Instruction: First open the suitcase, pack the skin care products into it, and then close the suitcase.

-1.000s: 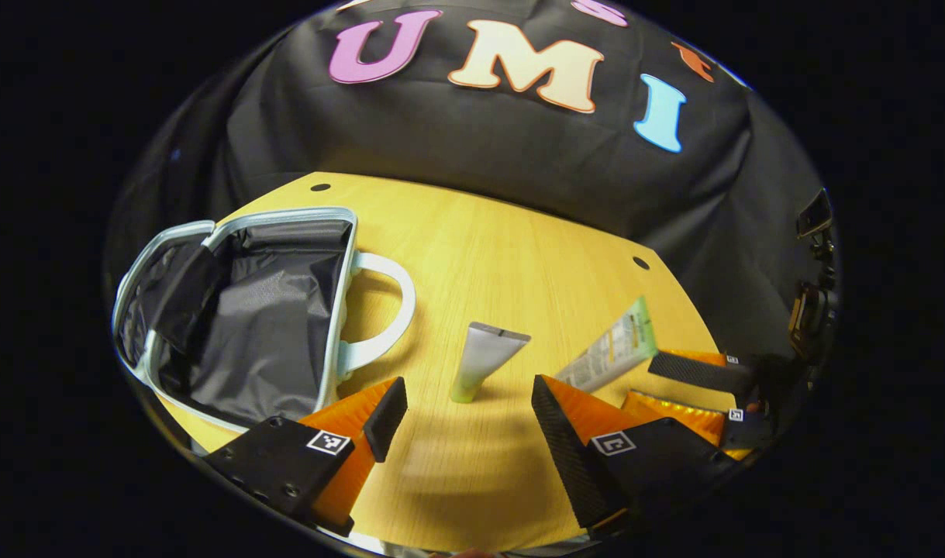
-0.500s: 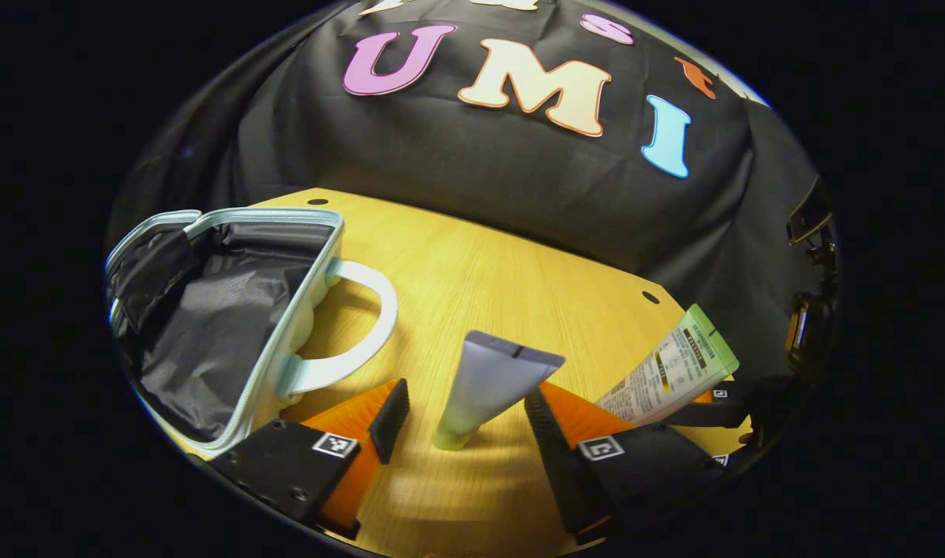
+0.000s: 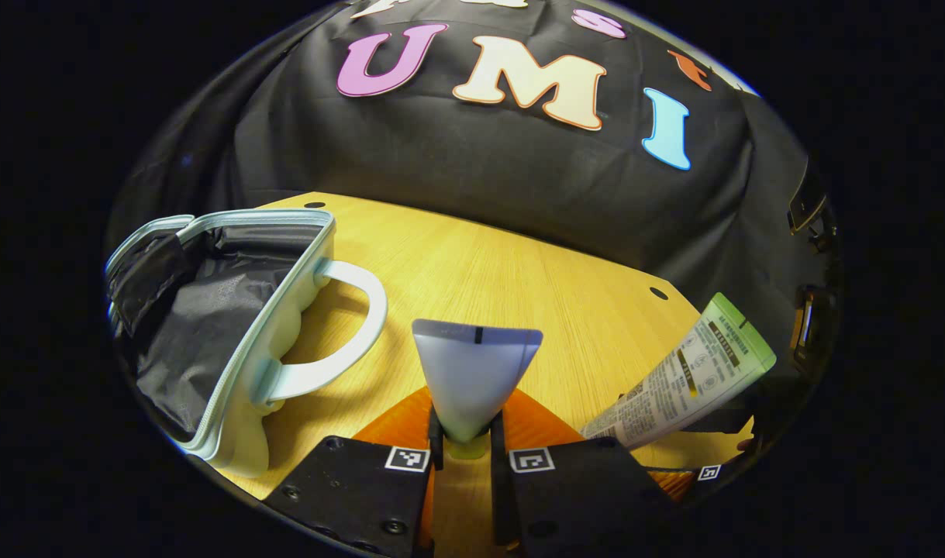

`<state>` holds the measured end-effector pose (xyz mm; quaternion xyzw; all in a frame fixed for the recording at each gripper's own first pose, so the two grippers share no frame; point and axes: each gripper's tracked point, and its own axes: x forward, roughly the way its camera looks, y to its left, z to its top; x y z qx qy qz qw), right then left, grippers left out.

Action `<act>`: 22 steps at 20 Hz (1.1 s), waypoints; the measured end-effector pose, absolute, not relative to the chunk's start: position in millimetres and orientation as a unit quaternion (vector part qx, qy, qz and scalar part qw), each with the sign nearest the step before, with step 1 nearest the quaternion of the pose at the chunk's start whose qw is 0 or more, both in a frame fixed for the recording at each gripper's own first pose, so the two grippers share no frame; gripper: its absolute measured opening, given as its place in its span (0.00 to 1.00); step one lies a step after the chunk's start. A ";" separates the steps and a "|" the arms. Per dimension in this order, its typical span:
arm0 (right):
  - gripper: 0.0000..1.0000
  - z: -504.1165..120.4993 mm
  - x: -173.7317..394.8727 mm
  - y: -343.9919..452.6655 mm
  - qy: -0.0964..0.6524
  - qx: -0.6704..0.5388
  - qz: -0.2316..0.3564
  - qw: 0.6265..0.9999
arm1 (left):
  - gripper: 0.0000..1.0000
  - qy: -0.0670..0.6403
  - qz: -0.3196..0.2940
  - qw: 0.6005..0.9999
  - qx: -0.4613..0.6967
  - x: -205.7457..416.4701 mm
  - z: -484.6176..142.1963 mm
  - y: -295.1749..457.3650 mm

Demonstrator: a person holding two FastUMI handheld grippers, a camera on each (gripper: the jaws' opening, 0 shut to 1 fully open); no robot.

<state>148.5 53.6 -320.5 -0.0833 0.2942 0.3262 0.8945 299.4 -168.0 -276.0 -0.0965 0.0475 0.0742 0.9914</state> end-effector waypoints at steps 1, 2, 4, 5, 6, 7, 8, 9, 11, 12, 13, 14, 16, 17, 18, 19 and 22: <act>0.98 -322.2 149.8 55.1 0.293 -0.083 0.325 0.896 | 0.22 0.048 0.076 0.991 -0.097 297.5 -275.7 -166.3; 0.98 -322.5 151.7 57.6 0.289 -0.083 0.324 0.897 | 0.20 0.047 0.078 0.991 -0.098 295.4 -273.0 -165.2; 0.98 -325.1 154.0 63.1 0.282 -0.082 0.325 0.899 | 0.19 0.048 0.074 0.991 -0.105 289.4 -266.6 -164.4; 0.97 -327.0 156.2 64.6 0.279 -0.082 0.321 0.901 | 0.19 0.048 0.071 0.990 -0.112 287.6 -263.6 -165.1; 0.96 -328.8 159.2 66.7 0.278 -0.080 0.318 0.903 | 0.19 0.052 0.069 0.989 -0.119 284.1 -261.5 -165.1; 0.92 -331.0 160.3 67.7 0.280 -0.077 0.314 0.904 | 0.19 0.054 0.069 0.988 -0.124 281.6 -258.8 -164.2; 0.77 -329.6 161.9 67.6 0.280 -0.073 0.307 0.907 | 0.19 0.054 0.071 0.988 -0.125 278.2 -255.5 -162.7; 0.60 -328.4 165.1 68.0 0.275 -0.073 0.300 0.911 | 0.19 0.056 0.072 0.988 -0.125 273.4 -252.6 -161.5; 0.53 -327.0 169.4 65.9 0.274 -0.072 0.289 0.914 | 0.19 0.058 0.072 0.987 -0.129 264.8 -244.8 -159.8; 0.51 -325.1 170.7 63.6 0.281 -0.066 0.282 0.915 | 0.22 0.059 0.070 0.987 -0.133 259.2 -239.4 -161.0; 0.47 -325.9 169.3 62.1 0.292 -0.060 0.275 0.914 | 0.19 0.061 0.069 0.987 -0.135 254.9 -234.3 -160.5; 0.47 -326.8 167.9 60.3 0.302 -0.059 0.269 0.913 | 0.19 0.064 0.069 0.986 -0.139 250.0 -230.0 -159.8; 0.45 -323.2 163.2 57.4 0.313 -0.060 0.261 0.911 | 0.19 0.070 0.068 0.984 -0.148 241.5 -221.5 -156.7; 0.45 -318.9 158.3 59.1 0.320 -0.055 0.262 0.909 | 0.19 0.071 0.070 0.984 -0.148 236.5 -215.2 -153.2; 0.45 -314.3 154.7 62.0 0.326 -0.049 0.264 0.906 | 0.19 0.071 0.074 0.984 -0.145 230.4 -208.9 -147.1; 0.45 -307.0 152.0 65.6 0.328 -0.050 0.266 0.905 | 0.19 0.072 0.077 0.984 -0.143 225.4 -202.8 -140.8; 0.45 -284.1 141.4 78.1 0.325 -0.064 0.279 0.901 | 0.19 0.070 0.084 0.983 -0.150 208.3 -183.4 -113.5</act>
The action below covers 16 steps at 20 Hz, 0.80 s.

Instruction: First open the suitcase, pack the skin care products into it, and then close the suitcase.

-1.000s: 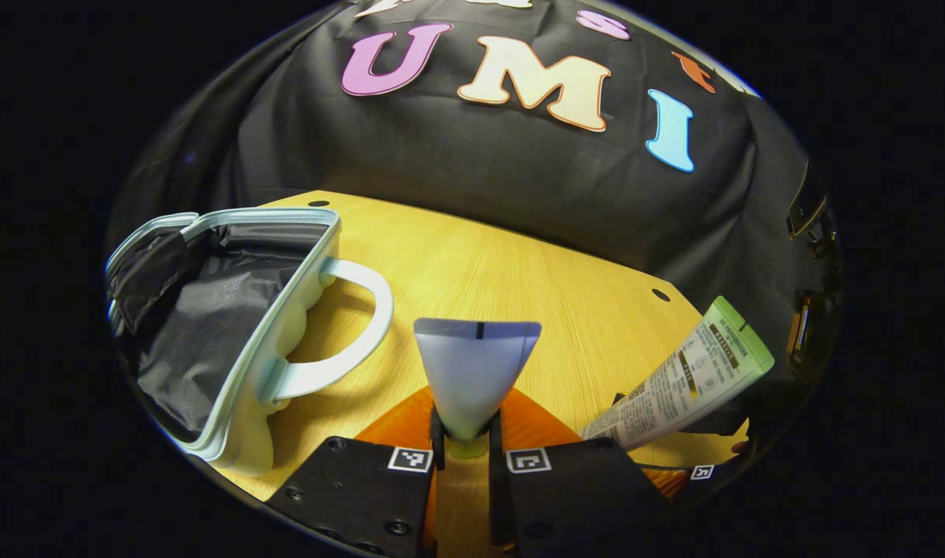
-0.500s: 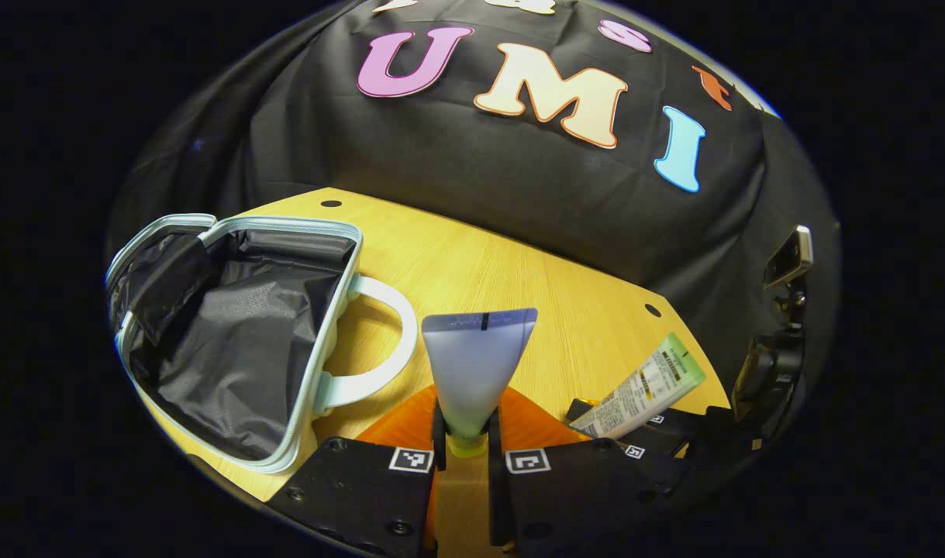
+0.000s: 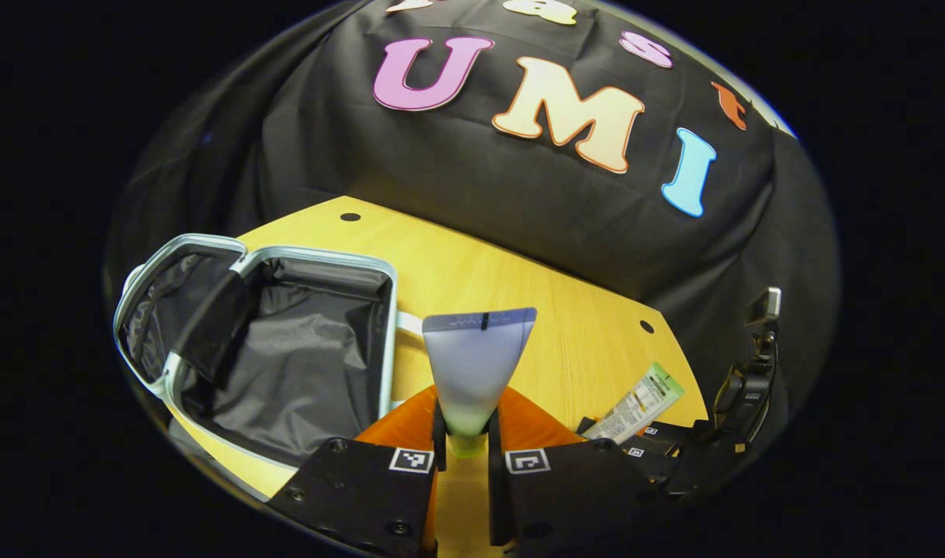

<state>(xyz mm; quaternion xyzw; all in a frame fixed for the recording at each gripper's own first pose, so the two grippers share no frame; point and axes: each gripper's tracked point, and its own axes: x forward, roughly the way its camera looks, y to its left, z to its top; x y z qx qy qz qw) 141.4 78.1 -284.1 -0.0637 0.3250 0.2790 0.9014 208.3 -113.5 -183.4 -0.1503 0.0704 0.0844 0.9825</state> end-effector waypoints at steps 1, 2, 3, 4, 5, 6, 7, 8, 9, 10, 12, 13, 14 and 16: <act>0.45 -276.7 139.1 85.4 0.322 -0.067 0.285 0.900 | 0.19 0.067 0.090 0.982 -0.150 201.9 -176.6 -101.0; 0.45 -270.3 135.0 91.6 0.321 -0.070 0.290 0.899 | 0.19 0.066 0.098 0.982 -0.148 194.7 -172.8 -87.1; 0.42 -265.4 131.5 97.3 0.321 -0.074 0.293 0.898 | 0.19 0.067 0.104 0.981 -0.147 189.4 -171.1 -73.1; 0.45 -262.4 127.9 104.9 0.321 -0.079 0.294 0.897 | 0.19 0.068 0.108 0.981 -0.145 184.1 -169.3 -59.9; 0.45 -261.6 123.3 112.2 0.323 -0.084 0.295 0.896 | 0.19 0.075 0.112 0.981 -0.142 180.9 -171.6 -45.6; 0.45 -260.4 119.4 120.9 0.320 -0.086 0.296 0.896 | 0.19 0.085 0.113 0.980 -0.140 177.4 -175.5 -31.4; 0.45 -258.8 116.2 129.5 0.321 -0.083 0.292 0.897 | 0.19 0.094 0.110 0.980 -0.135 175.8 -178.5 -18.3; 0.45 -258.5 111.8 137.9 0.325 -0.077 0.285 0.899 | 0.19 0.110 0.105 0.980 -0.128 174.6 -185.2 -5.6; 0.45 -258.8 107.3 146.0 0.328 -0.071 0.275 0.901 | 0.19 0.135 0.096 0.979 -0.121 174.5 -197.4 4.5; 0.42 -257.9 103.7 155.1 0.332 -0.068 0.265 0.903 | 0.19 0.166 0.083 0.976 -0.115 174.2 -210.5 13.1; 0.45 -253.1 100.1 174.6 0.333 -0.060 0.251 0.907 | 0.19 0.239 0.071 0.963 -0.100 172.1 -242.2 31.4; 0.45 -252.7 97.4 185.7 0.335 -0.055 0.248 0.907 | 0.19 0.265 0.064 0.958 -0.092 171.3 -253.4 38.4; 0.41 -253.0 95.6 197.3 0.337 -0.050 0.246 0.908 | 0.19 0.290 0.051 0.951 -0.090 170.1 -263.4 40.1; 0.41 -254.0 92.5 220.7 0.341 -0.045 0.249 0.905 | 0.19 0.330 0.026 0.939 -0.096 172.4 -276.4 38.3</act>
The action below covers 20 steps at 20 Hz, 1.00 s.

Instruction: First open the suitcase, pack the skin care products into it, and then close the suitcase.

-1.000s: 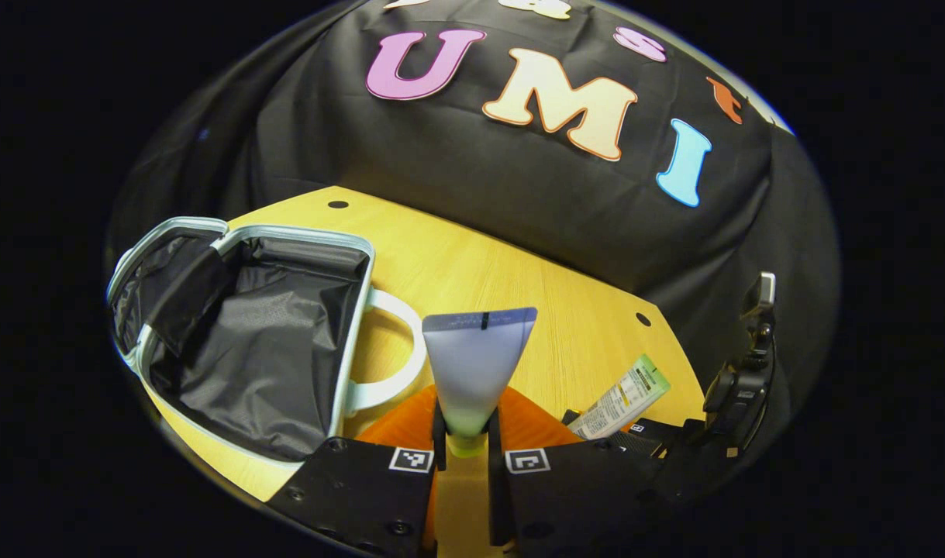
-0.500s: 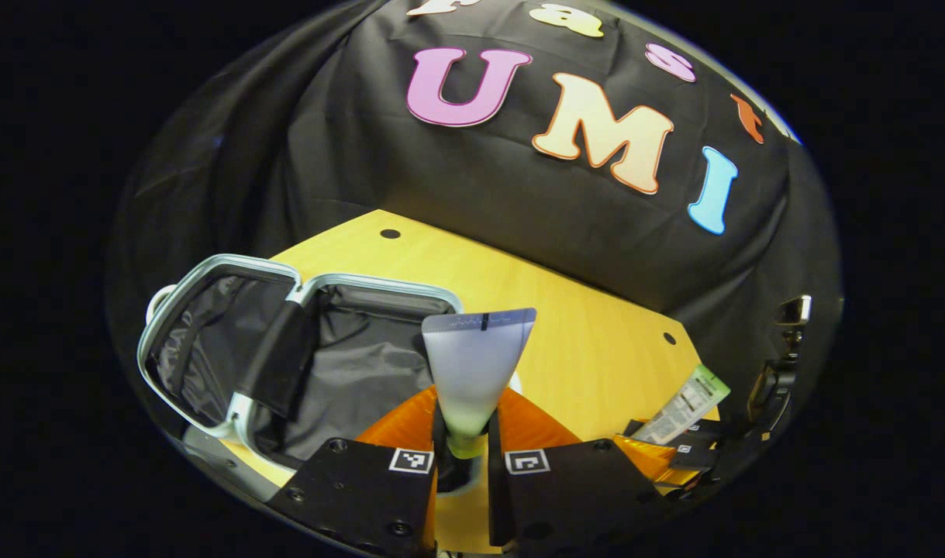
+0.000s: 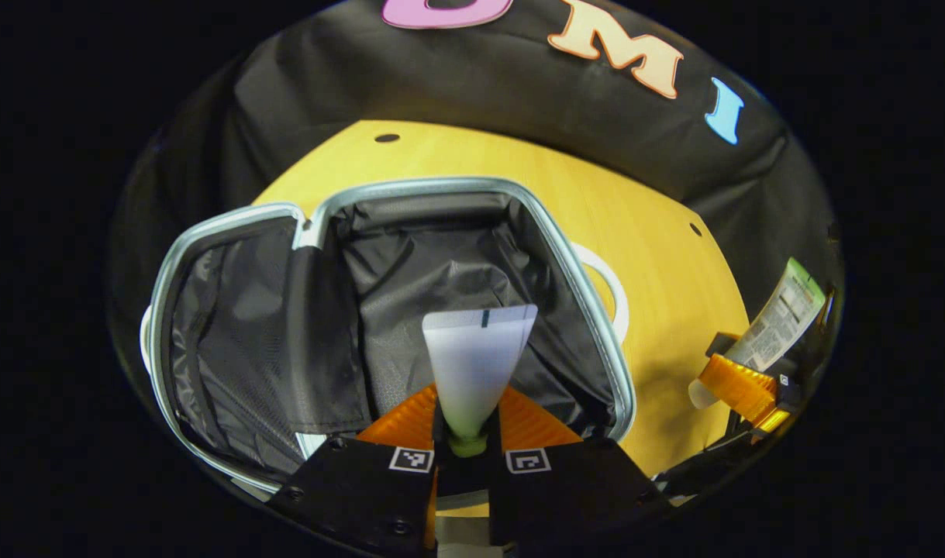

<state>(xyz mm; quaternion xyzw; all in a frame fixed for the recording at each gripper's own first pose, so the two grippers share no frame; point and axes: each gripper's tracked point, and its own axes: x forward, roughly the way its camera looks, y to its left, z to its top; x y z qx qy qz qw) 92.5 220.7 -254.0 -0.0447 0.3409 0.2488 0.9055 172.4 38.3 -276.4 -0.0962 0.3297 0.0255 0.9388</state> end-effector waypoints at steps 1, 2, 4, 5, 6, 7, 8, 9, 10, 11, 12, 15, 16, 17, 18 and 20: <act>0.45 -256.1 91.1 232.0 0.344 -0.046 0.253 0.903 | 0.19 0.353 0.021 0.930 -0.104 170.7 -287.4 38.4; 0.45 -257.9 89.2 243.6 0.348 -0.048 0.260 0.900 | 0.19 0.370 0.021 0.922 -0.110 171.6 -297.7 40.6; 0.45 -262.6 85.2 263.5 0.356 -0.055 0.275 0.891 | 0.19 0.402 0.037 0.907 -0.116 171.1 -312.8 48.7; 0.45 -266.1 83.9 272.9 0.363 -0.058 0.281 0.887 | 0.19 0.415 0.046 0.901 -0.117 169.6 -318.5 55.1; 0.41 -270.4 82.8 282.2 0.373 -0.059 0.287 0.880 | 0.19 0.430 0.053 0.893 -0.123 167.8 -325.6 58.4; 0.45 -276.8 81.6 289.8 0.386 -0.059 0.292 0.873 | 0.19 0.440 0.055 0.886 -0.135 165.8 -329.7 59.2; 0.41 -282.8 80.5 295.6 0.398 -0.060 0.296 0.866 | 0.20 0.438 0.052 0.886 -0.143 167.3 -327.3 59.7; 0.41 -289.6 79.0 300.6 0.411 -0.062 0.298 0.859 | 0.20 0.437 0.048 0.887 -0.145 167.7 -325.9 60.1; 0.41 -296.4 78.7 303.0 0.423 -0.066 0.301 0.852 | 0.20 0.435 0.049 0.888 -0.143 167.8 -325.3 63.5; 0.41 -302.0 79.5 306.0 0.431 -0.069 0.303 0.847 | 0.19 0.435 0.054 0.887 -0.146 165.2 -325.1 65.2; 0.45 -306.3 81.5 308.2 0.438 -0.070 0.305 0.843 | 0.22 0.431 0.052 0.887 -0.158 163.6 -323.7 63.2; 0.45 -311.1 83.2 312.3 0.456 -0.063 0.304 0.834 | 0.35 0.409 0.042 0.889 -0.201 155.1 -308.1 53.8; 0.45 -313.6 84.7 312.3 0.462 -0.064 0.303 0.831 | 0.51 0.399 0.039 0.890 -0.216 152.4 -299.6 50.9; 0.41 -316.3 85.9 313.1 0.465 -0.070 0.302 0.829 | 0.68 0.390 0.042 0.892 -0.226 147.9 -290.6 50.6; 0.41 -319.1 86.6 313.7 0.467 -0.077 0.300 0.828 | 0.84 0.381 0.049 0.894 -0.232 142.0 -281.8 52.7; 0.44 -328.2 83.9 315.8 0.478 -0.084 0.296 0.822 | 0.90 0.358 0.076 0.900 -0.235 128.4 -264.7 63.6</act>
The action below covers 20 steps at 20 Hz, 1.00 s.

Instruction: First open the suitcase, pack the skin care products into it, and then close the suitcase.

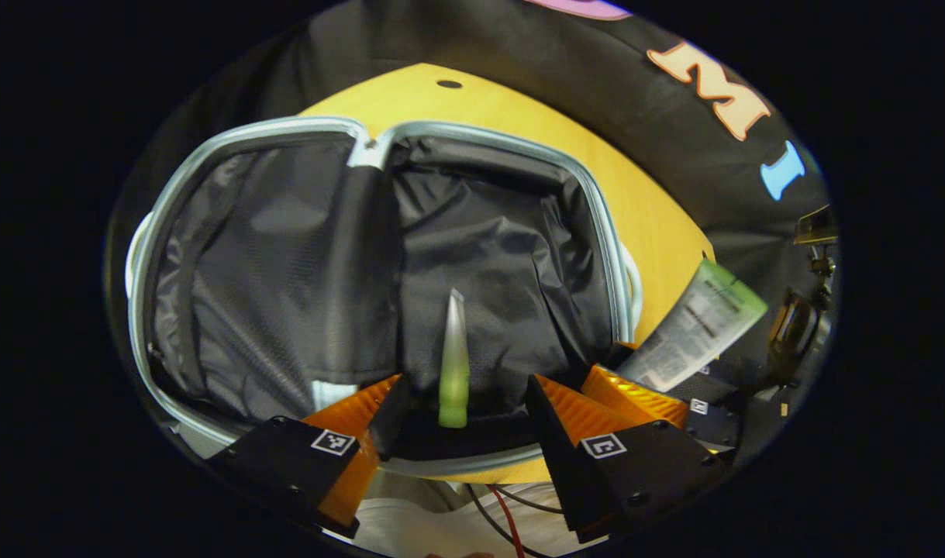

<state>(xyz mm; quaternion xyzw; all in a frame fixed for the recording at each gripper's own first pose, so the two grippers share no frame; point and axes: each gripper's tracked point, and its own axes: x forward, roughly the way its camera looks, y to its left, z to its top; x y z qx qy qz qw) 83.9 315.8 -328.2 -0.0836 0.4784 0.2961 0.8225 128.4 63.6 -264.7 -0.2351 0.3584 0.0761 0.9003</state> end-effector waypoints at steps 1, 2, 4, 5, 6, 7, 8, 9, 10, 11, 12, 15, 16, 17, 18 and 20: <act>0.44 -334.3 82.7 316.3 0.485 -0.087 0.292 0.819 | 0.90 0.349 0.082 0.904 -0.235 121.2 -256.9 68.3; 0.44 -339.9 81.1 316.8 0.492 -0.092 0.290 0.816 | 0.90 0.343 0.089 0.905 -0.236 112.9 -252.2 72.1; 0.41 -349.8 78.2 319.0 0.502 -0.102 0.284 0.811 | 0.91 0.337 0.096 0.905 -0.240 98.7 -248.1 83.2; 0.41 -354.4 78.4 322.1 0.503 -0.109 0.281 0.810 | 0.91 0.335 0.099 0.905 -0.242 91.8 -246.5 88.8; 0.45 -357.2 78.2 323.5 0.506 -0.114 0.278 0.808 | 0.91 0.333 0.101 0.905 -0.243 84.4 -244.1 94.5; 0.44 -360.4 76.6 324.0 0.511 -0.118 0.273 0.806 | 0.91 0.332 0.104 0.905 -0.244 76.7 -242.5 101.7; 0.41 -363.4 76.1 325.4 0.515 -0.116 0.270 0.805 | 0.91 0.331 0.108 0.905 -0.246 70.8 -240.9 109.8; 0.44 -366.9 76.6 324.9 0.521 -0.114 0.266 0.803 | 0.91 0.328 0.113 0.904 -0.249 65.5 -239.6 118.7; 0.45 -369.2 76.2 325.2 0.525 -0.113 0.264 0.801 | 0.91 0.325 0.120 0.903 -0.253 59.2 -237.1 129.3; 0.43 -370.0 76.9 326.7 0.524 -0.112 0.263 0.803 | 0.91 0.321 0.125 0.903 -0.256 52.7 -234.3 141.1; 0.47 -366.6 75.9 329.4 0.522 -0.105 0.265 0.804 | 0.91 0.316 0.134 0.903 -0.260 45.0 -231.3 154.6; 0.56 -351.4 80.9 335.3 0.503 -0.077 0.262 0.820 | 0.91 0.294 0.166 0.901 -0.272 27.2 -228.7 202.7; 0.70 -343.1 82.5 337.6 0.491 -0.065 0.263 0.828 | 0.91 0.278 0.172 0.903 -0.279 23.7 -225.5 217.8; 0.84 -333.1 85.3 337.3 0.475 -0.058 0.265 0.837 | 0.91 0.265 0.178 0.903 -0.287 17.7 -220.7 234.0; 0.90 -325.2 89.6 336.2 0.455 -0.054 0.267 0.848 | 0.91 0.253 0.184 0.904 -0.291 12.2 -219.3 251.2; 0.98 -294.0 93.5 330.2 0.405 -0.048 0.268 0.873 | 0.95 0.235 0.198 0.906 -0.291 0.2 -220.2 287.6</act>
